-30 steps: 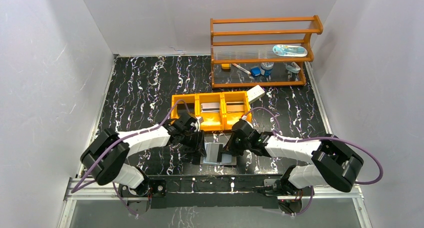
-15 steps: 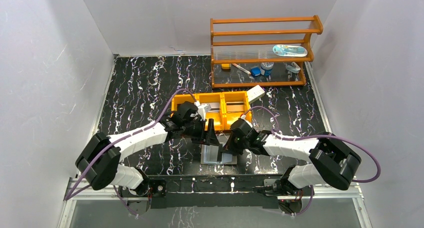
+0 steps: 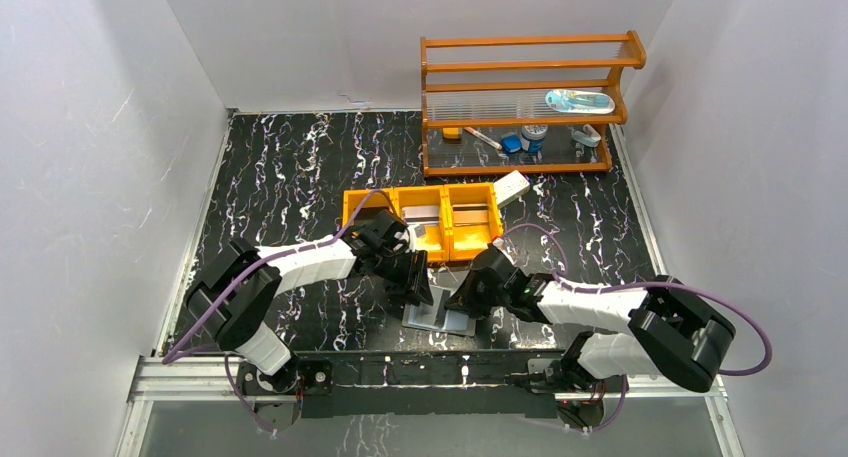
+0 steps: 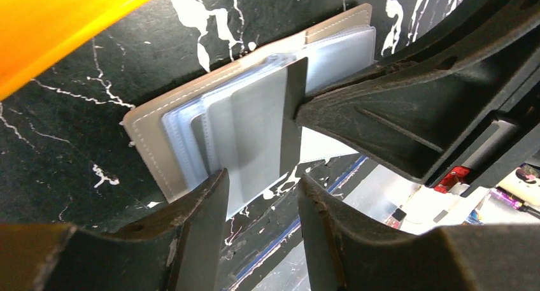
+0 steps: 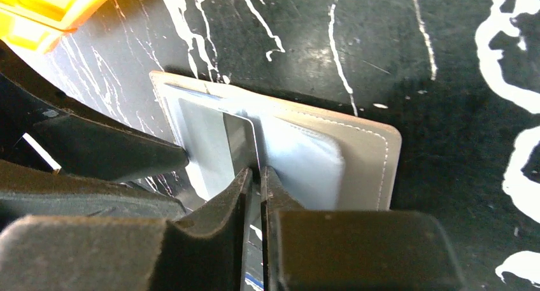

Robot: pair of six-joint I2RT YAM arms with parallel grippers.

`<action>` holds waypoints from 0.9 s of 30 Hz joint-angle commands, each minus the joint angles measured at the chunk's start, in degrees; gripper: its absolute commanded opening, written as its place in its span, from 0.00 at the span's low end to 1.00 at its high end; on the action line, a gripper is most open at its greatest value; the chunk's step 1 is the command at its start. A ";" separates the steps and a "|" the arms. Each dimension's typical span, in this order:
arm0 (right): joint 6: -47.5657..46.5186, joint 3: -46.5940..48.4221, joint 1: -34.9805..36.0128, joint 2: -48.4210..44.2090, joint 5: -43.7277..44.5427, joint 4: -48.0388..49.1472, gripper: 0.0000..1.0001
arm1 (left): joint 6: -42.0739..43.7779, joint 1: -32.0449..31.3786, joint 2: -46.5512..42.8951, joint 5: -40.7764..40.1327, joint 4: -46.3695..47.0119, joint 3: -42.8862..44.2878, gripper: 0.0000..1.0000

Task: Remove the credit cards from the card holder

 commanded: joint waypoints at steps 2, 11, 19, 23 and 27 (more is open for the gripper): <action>1.82 -2.03 -0.15 -1.62 -0.22 2.75 0.23 | -1.27 -0.11 -0.02 -2.70 -3.59 0.39 0.40; 2.53 -3.08 -0.18 -2.13 -1.19 5.13 0.37 | 0.20 -0.07 0.73 -4.14 -5.39 -1.23 0.36; -0.27 -1.51 -0.17 2.06 -3.87 5.84 0.31 | -0.16 -0.09 0.43 -4.54 -5.36 -1.93 0.34; -2.11 -0.28 -0.26 2.24 -3.44 4.78 0.29 | -0.32 -0.11 1.20 -4.90 -5.40 -1.66 0.32; -2.24 2.12 -0.30 2.19 -1.90 -1.95 0.05 | -1.37 -0.07 -0.03 -6.82 -5.18 -1.68 0.31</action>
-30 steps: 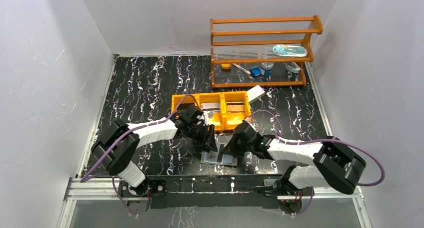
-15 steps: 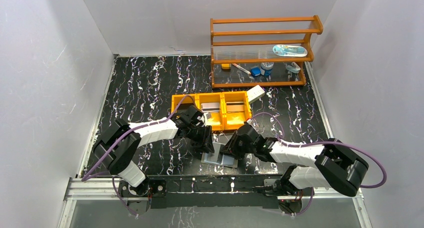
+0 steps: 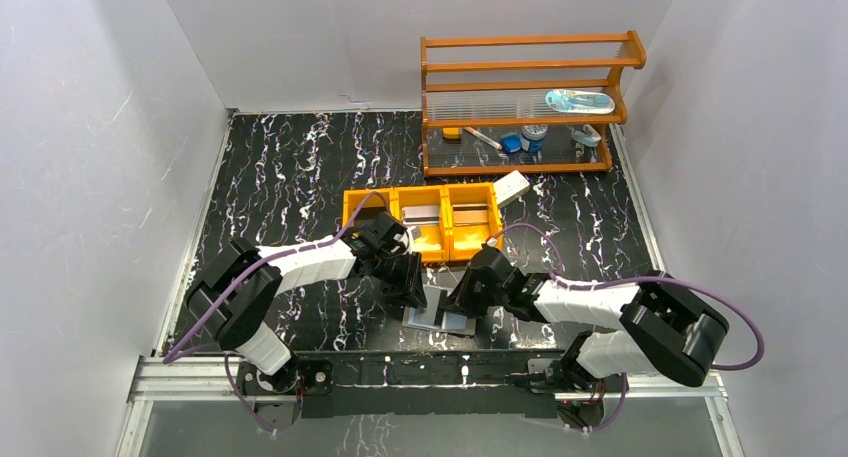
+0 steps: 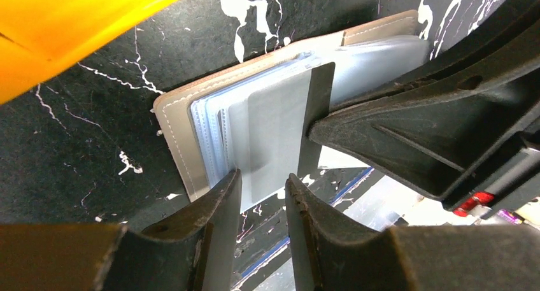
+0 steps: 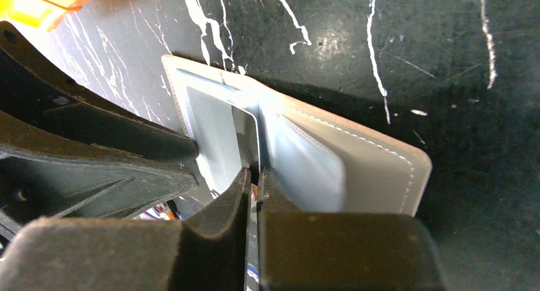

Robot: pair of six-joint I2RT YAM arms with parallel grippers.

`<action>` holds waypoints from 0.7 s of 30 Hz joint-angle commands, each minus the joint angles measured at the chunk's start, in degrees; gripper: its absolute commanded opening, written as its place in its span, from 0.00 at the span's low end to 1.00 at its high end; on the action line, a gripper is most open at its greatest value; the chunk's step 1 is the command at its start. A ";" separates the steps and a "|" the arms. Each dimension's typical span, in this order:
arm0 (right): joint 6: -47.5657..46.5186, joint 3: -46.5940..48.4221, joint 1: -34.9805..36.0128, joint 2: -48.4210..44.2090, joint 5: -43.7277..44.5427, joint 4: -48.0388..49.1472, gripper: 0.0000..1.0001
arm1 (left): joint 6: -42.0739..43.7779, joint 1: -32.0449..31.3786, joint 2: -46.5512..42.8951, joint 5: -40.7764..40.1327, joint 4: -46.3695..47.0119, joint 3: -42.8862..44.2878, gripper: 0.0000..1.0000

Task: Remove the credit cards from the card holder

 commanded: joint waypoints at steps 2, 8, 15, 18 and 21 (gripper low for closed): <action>-1.59 4.06 -0.17 -1.26 3.69 -9.66 0.04 | -0.68 -0.11 -1.02 -4.26 -3.03 -1.64 0.31; -2.28 3.34 -0.44 -6.61 5.50 -12.20 0.02 | -0.51 -0.11 -0.53 -3.93 -3.03 -2.03 0.28; -0.46 -1.09 -1.15 -8.60 2.92 -5.61 0.16 | -0.52 -0.11 -1.38 -4.06 -2.93 -2.19 0.29; 1.55 -5.07 -1.74 -7.04 -2.57 4.52 0.25 | -0.63 -0.18 -2.38 -4.87 -3.01 -2.59 0.28; 6.08 -9.14 -2.49 -6.10 -3.95 12.11 0.33 | -0.36 -0.29 -4.01 -6.33 -4.07 -2.51 0.28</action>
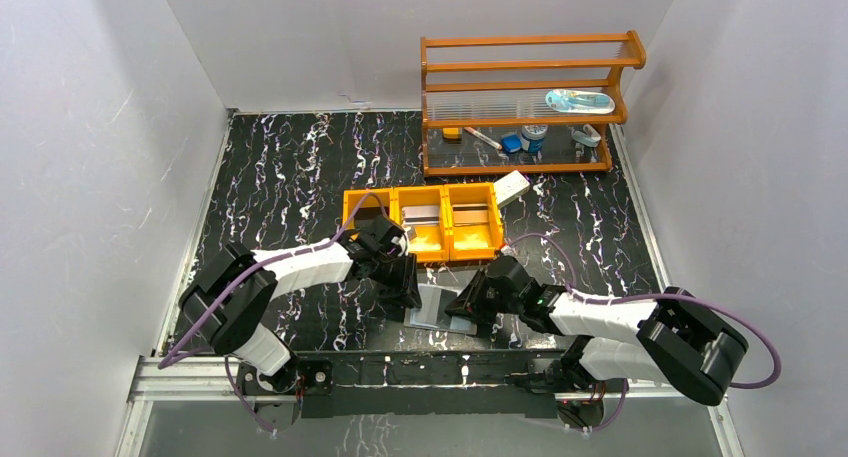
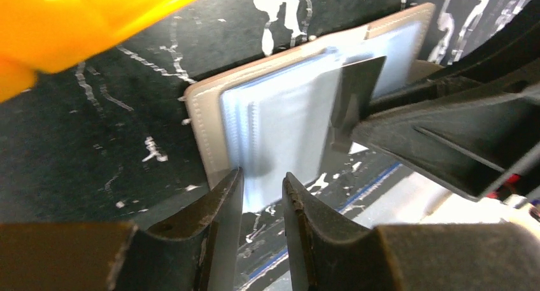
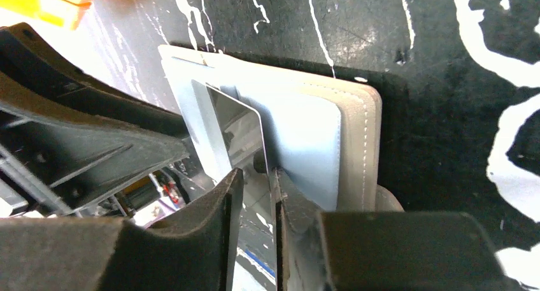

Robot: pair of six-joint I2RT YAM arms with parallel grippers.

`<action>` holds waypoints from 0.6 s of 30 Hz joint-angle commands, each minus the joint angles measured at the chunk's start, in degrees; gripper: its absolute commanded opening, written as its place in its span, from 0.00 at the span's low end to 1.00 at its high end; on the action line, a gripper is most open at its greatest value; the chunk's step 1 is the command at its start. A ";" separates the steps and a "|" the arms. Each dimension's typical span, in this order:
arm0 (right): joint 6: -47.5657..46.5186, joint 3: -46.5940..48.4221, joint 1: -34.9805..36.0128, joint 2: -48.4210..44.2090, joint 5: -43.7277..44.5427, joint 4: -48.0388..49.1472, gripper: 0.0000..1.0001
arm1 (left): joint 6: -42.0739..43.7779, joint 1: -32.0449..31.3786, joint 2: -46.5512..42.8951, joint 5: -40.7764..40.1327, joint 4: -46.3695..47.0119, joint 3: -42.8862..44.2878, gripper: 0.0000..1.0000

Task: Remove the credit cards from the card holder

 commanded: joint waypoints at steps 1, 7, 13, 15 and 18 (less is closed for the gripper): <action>5.18 -4.89 -1.22 1.06 -3.00 12.07 0.34 | 0.91 -0.28 -2.97 -4.15 -4.03 -1.33 0.28; 2.33 -2.36 -2.27 0.39 -0.44 4.62 0.42 | 1.02 -0.43 -1.96 -4.02 -5.07 -0.51 0.30; 2.03 -2.58 -2.34 2.64 -0.50 2.19 0.36 | 1.07 -0.77 -3.60 -4.67 -7.33 1.99 0.32; 1.97 -2.71 -2.33 2.66 -0.48 1.68 0.31 | 1.44 -1.19 -5.68 -5.68 -9.04 4.55 0.37; 1.86 -3.07 -2.37 2.32 -0.60 2.60 0.21 | 2.77 -1.28 -7.36 -6.20 -10.12 8.46 0.43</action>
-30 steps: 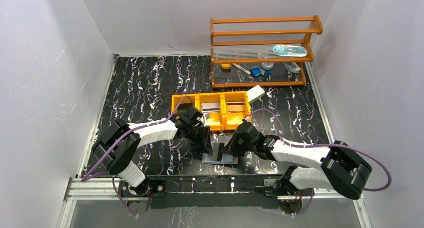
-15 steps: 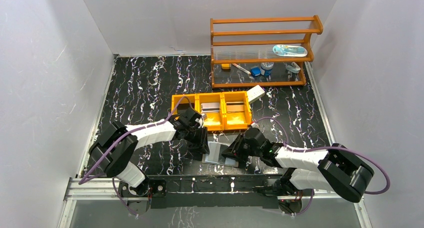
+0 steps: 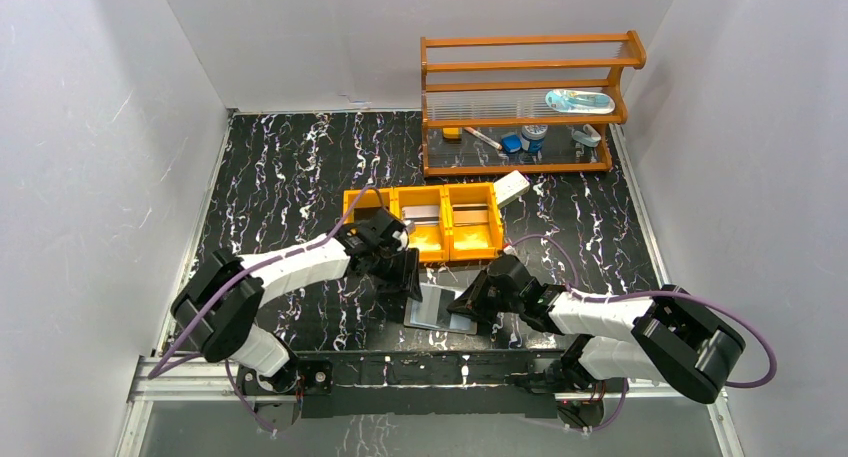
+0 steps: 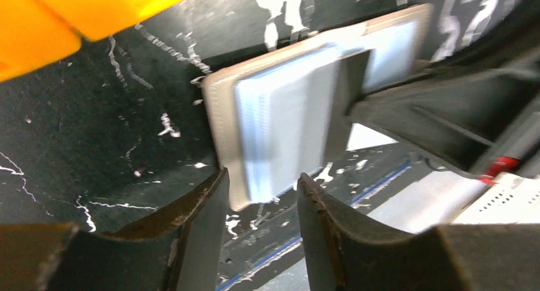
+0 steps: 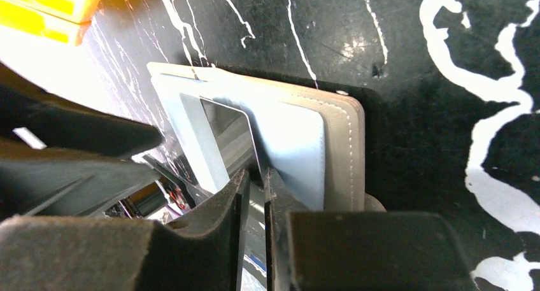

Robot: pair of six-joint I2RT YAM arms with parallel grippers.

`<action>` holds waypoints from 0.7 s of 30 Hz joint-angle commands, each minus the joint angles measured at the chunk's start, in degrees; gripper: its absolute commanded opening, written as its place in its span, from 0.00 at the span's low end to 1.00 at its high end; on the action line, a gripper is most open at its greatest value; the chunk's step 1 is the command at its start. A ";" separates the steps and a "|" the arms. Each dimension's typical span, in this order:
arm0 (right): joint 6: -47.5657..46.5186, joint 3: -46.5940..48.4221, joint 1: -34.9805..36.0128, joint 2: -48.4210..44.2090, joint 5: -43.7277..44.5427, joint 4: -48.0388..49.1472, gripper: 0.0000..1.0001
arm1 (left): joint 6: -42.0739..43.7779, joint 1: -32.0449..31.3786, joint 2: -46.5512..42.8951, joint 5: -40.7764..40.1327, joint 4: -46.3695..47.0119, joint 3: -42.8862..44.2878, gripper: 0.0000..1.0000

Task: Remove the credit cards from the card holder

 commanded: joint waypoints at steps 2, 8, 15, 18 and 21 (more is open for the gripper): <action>-1.40 0.36 -0.37 0.45 1.82 -4.10 0.18 | 2.50 -0.60 -4.06 0.50 -2.95 8.67 0.45; -1.38 0.13 -0.46 -0.04 2.03 -4.43 0.18 | 2.12 -1.27 3.65 10.86 3.00 9.20 0.45; -1.42 -0.01 -0.86 -0.60 0.72 -2.38 0.18 | 0.85 -2.50 7.28 9.28 4.40 4.23 0.35; -1.45 0.19 -0.98 -1.14 0.59 -2.38 0.21 | 1.30 -2.58 8.30 5.37 0.97 3.91 0.29; -1.40 -0.01 -1.07 -1.61 0.40 -1.60 0.29 | 1.23 -2.59 8.04 3.24 0.09 2.91 0.26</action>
